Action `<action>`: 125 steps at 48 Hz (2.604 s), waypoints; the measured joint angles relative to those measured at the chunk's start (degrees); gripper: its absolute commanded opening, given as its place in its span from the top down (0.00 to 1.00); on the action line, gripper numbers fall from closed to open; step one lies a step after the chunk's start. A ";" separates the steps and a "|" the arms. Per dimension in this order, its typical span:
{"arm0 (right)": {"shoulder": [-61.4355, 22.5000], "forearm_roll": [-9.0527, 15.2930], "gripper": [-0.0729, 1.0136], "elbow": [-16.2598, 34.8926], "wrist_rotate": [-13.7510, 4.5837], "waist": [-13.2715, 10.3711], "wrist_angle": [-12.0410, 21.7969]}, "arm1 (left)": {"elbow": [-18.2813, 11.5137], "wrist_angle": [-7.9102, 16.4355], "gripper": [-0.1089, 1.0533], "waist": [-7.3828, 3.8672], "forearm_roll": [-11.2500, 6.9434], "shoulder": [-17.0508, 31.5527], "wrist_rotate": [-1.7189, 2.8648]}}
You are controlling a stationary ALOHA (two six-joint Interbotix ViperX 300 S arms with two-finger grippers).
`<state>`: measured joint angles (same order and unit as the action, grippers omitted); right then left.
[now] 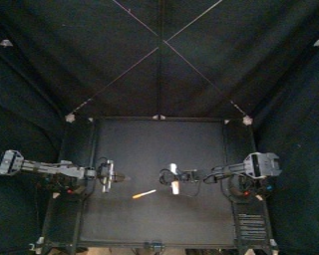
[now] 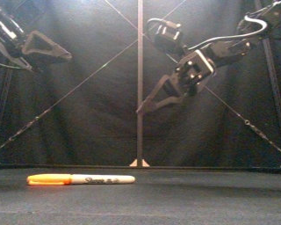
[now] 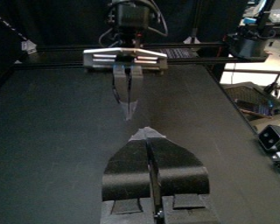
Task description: Uncap the pen
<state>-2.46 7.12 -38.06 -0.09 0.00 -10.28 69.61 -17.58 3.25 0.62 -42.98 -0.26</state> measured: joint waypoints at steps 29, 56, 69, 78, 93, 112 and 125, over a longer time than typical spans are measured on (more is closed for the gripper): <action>-14.24 -3.16 0.17 12.39 -0.09 4.04 10.11 | 0.97 0.00 0.91 0.00 0.09 0.09 0.00; -18.54 -4.57 0.23 15.64 -0.35 4.13 16.00 | 0.97 0.09 0.82 0.00 0.09 0.09 0.09; -18.63 -4.57 0.46 15.82 -0.35 4.13 17.23 | 0.97 0.09 0.68 0.00 0.18 0.09 0.00; -17.40 -4.13 0.50 15.38 0.00 4.13 17.93 | 0.62 0.00 0.60 0.00 0.09 0.09 0.00; -5.45 -2.72 0.50 11.69 -0.44 1.85 18.02 | -2.37 -1.49 0.35 -1.49 0.00 0.09 0.09; 4.57 0.44 0.50 8.88 -0.26 -1.67 14.94 | -3.52 -5.19 0.13 -3.43 -1.76 5.89 0.26; 5.27 1.32 0.50 8.17 -0.18 -2.37 12.30 | -5.10 -5.36 0.13 -4.92 -4.13 10.46 0.18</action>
<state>2.81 8.44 -29.88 -0.26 -2.37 2.02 64.51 -22.94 -1.67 -3.52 -32.52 -0.09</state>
